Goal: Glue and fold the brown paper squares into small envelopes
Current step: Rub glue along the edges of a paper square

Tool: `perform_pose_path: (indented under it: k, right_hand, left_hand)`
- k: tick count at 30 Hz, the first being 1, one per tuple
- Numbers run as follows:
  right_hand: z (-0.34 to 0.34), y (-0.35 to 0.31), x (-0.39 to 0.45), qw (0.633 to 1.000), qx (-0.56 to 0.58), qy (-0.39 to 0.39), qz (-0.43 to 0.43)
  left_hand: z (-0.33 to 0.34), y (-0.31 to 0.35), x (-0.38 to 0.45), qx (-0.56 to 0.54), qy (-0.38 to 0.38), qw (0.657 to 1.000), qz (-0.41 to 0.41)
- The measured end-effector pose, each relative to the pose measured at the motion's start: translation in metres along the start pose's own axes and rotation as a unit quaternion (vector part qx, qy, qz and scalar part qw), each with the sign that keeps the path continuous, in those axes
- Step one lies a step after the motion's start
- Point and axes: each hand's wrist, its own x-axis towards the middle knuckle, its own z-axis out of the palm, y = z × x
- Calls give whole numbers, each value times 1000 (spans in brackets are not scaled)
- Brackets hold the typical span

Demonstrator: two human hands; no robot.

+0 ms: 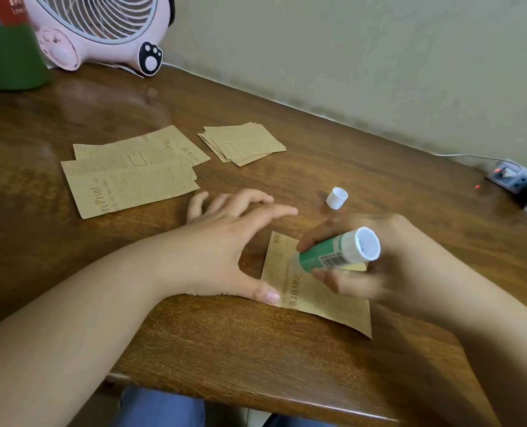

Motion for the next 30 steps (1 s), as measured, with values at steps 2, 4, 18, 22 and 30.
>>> perform_pose_path:
  k: [2, 4, 18, 22, 30]
  right_hand:
    - [-1, 2, -1, 1000, -1, 9, 6]
    - [-3, 3, -3, 1000, 8, 12, 13]
    - [17, -2, 10, 995, 22, -96, -23]
    - [16, 10, 17, 997, -12, -73, -11]
    - [4, 30, 20, 997, -73, -6, 36]
  left_hand:
    - [0, 0, -1, 8, -4, 1000, 5]
    - [-1, -2, 0, 23, -16, 1000, 0]
    - [-6, -3, -1, 28, -64, 998, 7]
    - [-6, -2, 0, 23, -76, 997, -13]
    - [-4, -3, 2, 50, -81, 995, -26]
